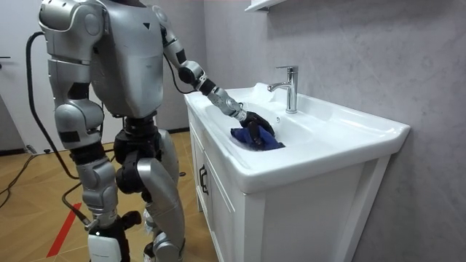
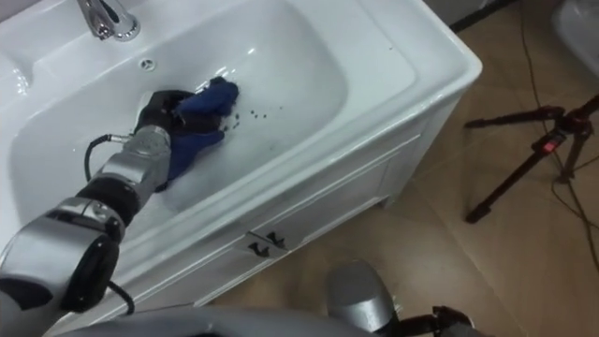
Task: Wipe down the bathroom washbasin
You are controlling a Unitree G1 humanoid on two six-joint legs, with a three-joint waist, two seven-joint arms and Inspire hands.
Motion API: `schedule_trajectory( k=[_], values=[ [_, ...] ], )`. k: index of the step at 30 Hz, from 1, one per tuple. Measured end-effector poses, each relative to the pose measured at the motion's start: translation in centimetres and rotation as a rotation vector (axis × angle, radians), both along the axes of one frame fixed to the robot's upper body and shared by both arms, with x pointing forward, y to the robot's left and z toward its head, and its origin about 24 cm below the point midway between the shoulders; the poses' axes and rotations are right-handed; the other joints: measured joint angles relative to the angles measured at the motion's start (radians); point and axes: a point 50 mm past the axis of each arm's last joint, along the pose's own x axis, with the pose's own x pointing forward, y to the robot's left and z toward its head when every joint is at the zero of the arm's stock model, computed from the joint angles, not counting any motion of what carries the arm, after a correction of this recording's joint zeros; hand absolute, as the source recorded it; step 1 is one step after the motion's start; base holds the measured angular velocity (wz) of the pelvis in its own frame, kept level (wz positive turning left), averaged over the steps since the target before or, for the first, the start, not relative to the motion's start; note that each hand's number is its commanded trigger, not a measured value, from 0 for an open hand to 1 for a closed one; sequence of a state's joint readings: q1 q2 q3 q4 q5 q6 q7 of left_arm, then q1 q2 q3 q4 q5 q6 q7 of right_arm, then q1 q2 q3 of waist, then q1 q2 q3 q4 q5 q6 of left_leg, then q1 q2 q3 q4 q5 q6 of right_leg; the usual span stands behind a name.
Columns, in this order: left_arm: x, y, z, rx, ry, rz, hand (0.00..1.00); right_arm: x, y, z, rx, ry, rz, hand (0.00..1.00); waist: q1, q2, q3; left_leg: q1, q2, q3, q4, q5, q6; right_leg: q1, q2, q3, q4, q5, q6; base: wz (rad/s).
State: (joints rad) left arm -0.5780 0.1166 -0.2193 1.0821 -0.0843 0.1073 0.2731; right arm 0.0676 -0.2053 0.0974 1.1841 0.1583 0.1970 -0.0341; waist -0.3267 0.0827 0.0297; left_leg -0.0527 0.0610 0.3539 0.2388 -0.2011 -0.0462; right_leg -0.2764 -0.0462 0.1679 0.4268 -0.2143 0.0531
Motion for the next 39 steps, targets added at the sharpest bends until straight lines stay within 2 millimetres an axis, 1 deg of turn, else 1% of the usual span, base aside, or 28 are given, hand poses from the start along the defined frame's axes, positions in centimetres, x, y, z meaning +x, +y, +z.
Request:
schedule_trajectory(
  k=[1,2,4,5,7,8,14,21,28,32,33,39],
  values=[
    [0.4,-0.5,0.4,0.003,-0.015,-0.019,1.0,0.0,0.0,0.0,0.0,0.0,-0.002,0.0,-0.005,0.001,0.0,-0.005,-0.001,0.0,0.001,-0.001,0.001,-0.006,0.0,0.002,0.007,-0.001,0.001,-0.04],
    [0.7,-1.0,0.7,0.003,-0.028,-0.038,1.0,-0.1,0.0,0.0,-0.001,0.007,-0.004,0.0,-0.008,-0.001,0.0021,-0.005,-0.001,0.001,0.001,-0.001,0.001,-0.011,0.002,0.006,0.01,-0.001,0.001,-0.06],
    [1.0,-1.5,1.0,-0.003,-0.044,-0.051,1.0,-0.2,-0.2,0.0,-0.003,0.013,-0.007,0.0,-0.015,-0.001,0.0017,-0.005,-0.001,0.012,0.001,-0.001,0.001,-0.016,0.005,0.019,0.018,-0.001,0.001,-0.17],
    [1.1,-1.4,1.2,-0.005,-0.053,-0.05,1.0,-0.2,-0.2,0.0,-0.004,0.013,-0.007,0.0,-0.021,0.003,0.0,-0.005,-0.001,0.02,0.003,-0.001,0.001,-0.02,0.007,0.026,0.023,-0.001,0.001,-0.18],
    [1.3,-1.4,1.4,-0.01,-0.059,-0.058,1.0,-0.5,-0.2,-0.1,-0.003,0.018,-0.005,0.0,-0.03,0.004,0.0006,-0.006,0.0,0.023,0.004,-0.001,0.001,-0.021,0.008,0.03,0.024,-0.001,0.001,-0.09],
    [1.5,-1.5,1.6,-0.017,-0.061,-0.072,1.0,-0.6,-0.1,-0.1,-0.002,0.019,-0.003,0.0,-0.03,0.005,0.0004,-0.006,0.0,0.026,0.004,-0.001,0.002,-0.023,0.01,0.036,0.023,0.0,0.002,-0.06],
    [2.3,-2.0,2.5,-0.04,-0.075,-0.126,1.0,-0.9,-0.2,-0.1,0.001,0.009,-0.013,0.0,-0.033,0.007,0.0019,-0.013,0.001,0.03,0.015,-0.004,0.006,-0.025,0.01,0.039,0.023,0.003,0.004,-0.01],
    [2.5,-2.2,2.8,-0.055,-0.075,-0.15,1.0,-0.8,-0.1,-0.1,0.003,0.003,-0.025,0.0,-0.037,0.006,0.0031,-0.011,0.003,0.034,0.02,-0.005,0.006,-0.024,0.011,0.039,0.024,0.004,0.002,0.0],
    [2.8,-2.3,3.1,-0.113,-0.078,-0.136,1.0,-0.6,-0.1,-0.1,0.003,-0.002,-0.015,0.0,-0.037,0.0,0.007,-0.015,0.006,0.041,0.031,-0.005,0.006,-0.027,0.013,0.044,0.025,0.004,0.002,-0.01],
    [3.0,-2.4,3.4,-0.117,-0.087,-0.141,1.0,-0.5,0.0,-0.1,0.005,-0.007,-0.014,0.0,-0.038,0.001,0.0068,-0.022,0.009,0.041,0.033,-0.01,0.007,-0.032,0.016,0.044,0.026,0.005,0.003,0.0],
    [3.0,-2.4,3.4,-0.116,-0.088,-0.142,1.0,-0.5,0.0,-0.1,0.005,-0.006,-0.014,0.0,-0.038,0.001,0.0065,-0.021,0.014,0.041,0.037,-0.017,0.006,-0.03,0.02,0.044,0.025,0.005,0.002,0.0],
    [3.1,-2.5,3.5,-0.105,-0.091,-0.152,1.0,-0.9,-0.1,-0.1,0.0,0.007,0.003,0.0,-0.046,0.001,0.0073,-0.003,0.016,0.05,0.038,-0.018,0.005,-0.012,0.02,0.045,0.019,0.008,0.002,-0.04]
  ],
)
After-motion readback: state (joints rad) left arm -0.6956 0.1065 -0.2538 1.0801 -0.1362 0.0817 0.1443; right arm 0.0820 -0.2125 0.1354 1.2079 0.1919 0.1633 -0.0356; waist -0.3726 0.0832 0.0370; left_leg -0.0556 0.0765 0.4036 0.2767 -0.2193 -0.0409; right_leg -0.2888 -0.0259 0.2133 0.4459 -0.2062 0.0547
